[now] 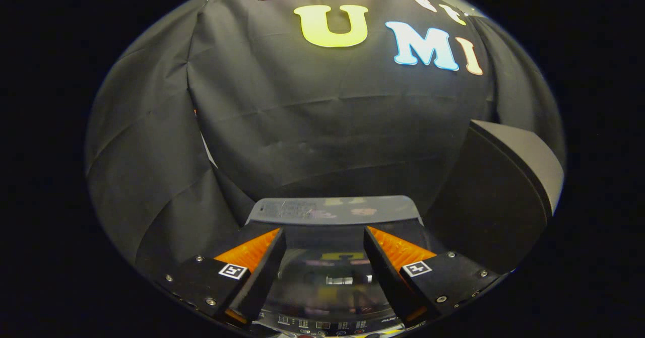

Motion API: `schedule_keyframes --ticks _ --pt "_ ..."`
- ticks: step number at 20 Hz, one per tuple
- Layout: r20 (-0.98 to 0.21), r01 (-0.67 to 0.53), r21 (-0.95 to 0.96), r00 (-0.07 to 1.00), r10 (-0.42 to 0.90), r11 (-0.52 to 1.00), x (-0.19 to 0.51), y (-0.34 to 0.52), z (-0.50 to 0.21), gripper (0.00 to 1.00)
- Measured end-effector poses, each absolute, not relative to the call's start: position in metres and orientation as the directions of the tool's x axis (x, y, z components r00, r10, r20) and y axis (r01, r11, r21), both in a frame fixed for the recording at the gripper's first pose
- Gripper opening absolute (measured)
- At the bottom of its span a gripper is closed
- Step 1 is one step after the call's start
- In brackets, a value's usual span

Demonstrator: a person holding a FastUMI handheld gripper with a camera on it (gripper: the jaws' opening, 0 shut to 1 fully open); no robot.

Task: Put the clothes into the washing machine and then close the washing machine lid.

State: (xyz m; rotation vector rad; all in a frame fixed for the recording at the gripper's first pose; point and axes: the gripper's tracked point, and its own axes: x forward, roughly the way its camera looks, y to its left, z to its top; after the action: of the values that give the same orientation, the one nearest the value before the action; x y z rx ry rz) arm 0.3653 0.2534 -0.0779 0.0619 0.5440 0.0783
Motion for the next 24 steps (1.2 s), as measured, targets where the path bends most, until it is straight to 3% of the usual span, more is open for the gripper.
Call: schedule_keyframes --ticks 6,14,24 --pt "-0.516 -0.076 0.057 0.852 0.095 0.995 0.352 0.264 -0.087 0.96" --pt "-0.41 -0.075 0.044 0.908 0.087 0.996 0.312 0.246 -0.054 0.96" --pt "-0.228 -0.113 0.019 0.967 0.114 0.993 0.144 0.153 0.025 0.96"
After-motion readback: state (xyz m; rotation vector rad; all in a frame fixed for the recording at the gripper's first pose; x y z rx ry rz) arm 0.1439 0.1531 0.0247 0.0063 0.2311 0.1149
